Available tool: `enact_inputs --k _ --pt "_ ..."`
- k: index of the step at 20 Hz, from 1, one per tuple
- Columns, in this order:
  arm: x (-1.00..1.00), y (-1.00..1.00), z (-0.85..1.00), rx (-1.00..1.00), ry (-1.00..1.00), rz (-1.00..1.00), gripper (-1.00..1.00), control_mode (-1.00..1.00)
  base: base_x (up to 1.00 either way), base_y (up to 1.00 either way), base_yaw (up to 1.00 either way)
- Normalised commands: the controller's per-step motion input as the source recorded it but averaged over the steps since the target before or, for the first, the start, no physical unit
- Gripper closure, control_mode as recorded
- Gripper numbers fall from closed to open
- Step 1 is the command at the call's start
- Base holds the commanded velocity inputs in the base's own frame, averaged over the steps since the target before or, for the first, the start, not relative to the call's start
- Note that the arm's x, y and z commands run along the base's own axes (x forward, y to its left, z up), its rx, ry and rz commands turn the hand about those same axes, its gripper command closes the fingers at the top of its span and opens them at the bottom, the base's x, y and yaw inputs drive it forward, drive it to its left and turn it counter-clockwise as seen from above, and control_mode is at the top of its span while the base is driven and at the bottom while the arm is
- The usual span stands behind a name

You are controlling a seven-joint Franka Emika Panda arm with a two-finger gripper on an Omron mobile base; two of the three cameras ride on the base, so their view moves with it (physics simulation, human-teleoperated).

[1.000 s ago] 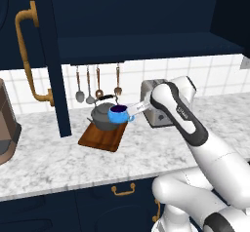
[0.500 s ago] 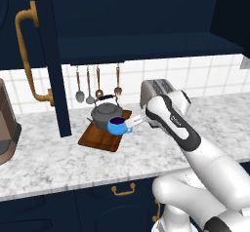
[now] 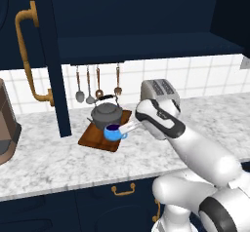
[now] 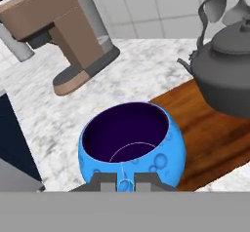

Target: Pick the kettle from the counter and place it on the tray. Then pick the mug from the cabinet and place it on the tray. Then close the cabinet doors.

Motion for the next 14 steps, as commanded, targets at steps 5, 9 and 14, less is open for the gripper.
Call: enact_inputs --k 5,9,14 --pt "0.35 0.05 -0.35 0.00 0.01 0.00 1.00 -1.00 0.00 0.00 0.00" --pt "0.31 0.00 -0.32 0.00 0.00 0.00 1.00 -1.00 0.00 0.00 0.00" --pt "0.28 0.01 -0.17 0.00 0.00 0.00 1.00 -1.00 0.00 0.00 0.00"
